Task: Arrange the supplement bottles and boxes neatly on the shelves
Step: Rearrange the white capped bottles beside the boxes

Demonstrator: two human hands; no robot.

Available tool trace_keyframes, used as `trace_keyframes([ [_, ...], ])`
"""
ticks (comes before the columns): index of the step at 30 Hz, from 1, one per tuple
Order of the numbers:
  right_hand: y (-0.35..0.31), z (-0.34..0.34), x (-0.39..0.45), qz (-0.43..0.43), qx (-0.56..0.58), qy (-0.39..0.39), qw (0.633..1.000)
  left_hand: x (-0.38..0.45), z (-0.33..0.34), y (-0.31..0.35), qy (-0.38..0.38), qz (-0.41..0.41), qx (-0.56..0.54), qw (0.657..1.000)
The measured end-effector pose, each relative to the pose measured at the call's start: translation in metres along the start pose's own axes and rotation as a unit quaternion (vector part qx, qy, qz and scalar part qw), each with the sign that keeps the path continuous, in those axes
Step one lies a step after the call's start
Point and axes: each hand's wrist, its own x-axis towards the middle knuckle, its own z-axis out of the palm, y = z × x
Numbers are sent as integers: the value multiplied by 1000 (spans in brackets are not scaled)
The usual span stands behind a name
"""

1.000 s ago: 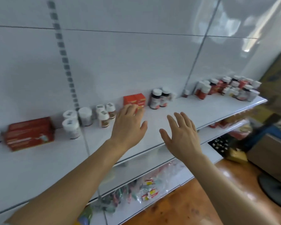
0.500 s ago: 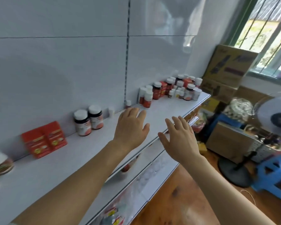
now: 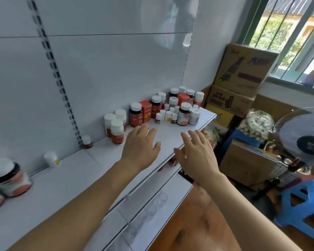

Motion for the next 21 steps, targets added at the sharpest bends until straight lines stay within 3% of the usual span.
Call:
trace_keyframes([
  [10, 157, 39, 133, -49, 10, -10, 999, 131, 77, 80, 3, -54, -3, 999],
  [21, 232, 96, 255, -163, 75, -67, 982, 254, 156, 81, -6, -88, -20, 996],
])
